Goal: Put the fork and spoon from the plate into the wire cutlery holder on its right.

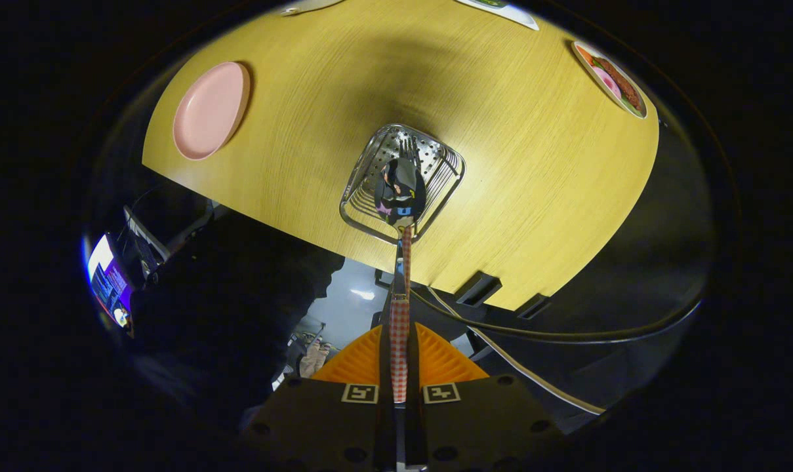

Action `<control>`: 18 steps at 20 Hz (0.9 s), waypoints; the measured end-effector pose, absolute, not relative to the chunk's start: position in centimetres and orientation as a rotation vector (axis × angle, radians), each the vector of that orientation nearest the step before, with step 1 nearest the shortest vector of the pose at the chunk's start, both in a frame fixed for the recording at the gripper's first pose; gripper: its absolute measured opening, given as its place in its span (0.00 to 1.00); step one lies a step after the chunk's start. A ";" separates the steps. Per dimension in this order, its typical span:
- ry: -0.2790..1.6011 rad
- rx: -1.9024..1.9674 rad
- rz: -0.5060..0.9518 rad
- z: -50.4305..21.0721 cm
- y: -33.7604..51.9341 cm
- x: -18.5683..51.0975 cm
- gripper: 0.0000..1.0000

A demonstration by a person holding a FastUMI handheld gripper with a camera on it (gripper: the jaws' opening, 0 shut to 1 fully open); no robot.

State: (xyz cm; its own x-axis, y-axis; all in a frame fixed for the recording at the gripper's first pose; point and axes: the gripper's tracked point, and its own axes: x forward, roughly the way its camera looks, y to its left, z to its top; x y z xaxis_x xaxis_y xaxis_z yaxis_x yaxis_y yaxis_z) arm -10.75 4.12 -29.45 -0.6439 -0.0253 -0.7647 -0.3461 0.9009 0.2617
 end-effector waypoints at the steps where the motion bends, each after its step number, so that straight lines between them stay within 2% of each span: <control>1: 2.250 -0.271 0.491 -30.0 4.2 -10.7 0.10; 8: 2.388 -0.348 0.508 -31.3 5.0 -10.2 0.10; 13: 2.367 -0.336 0.497 -32.1 5.7 -9.0 0.12; 18: 2.310 -0.323 0.502 -32.6 5.5 -8.5 0.24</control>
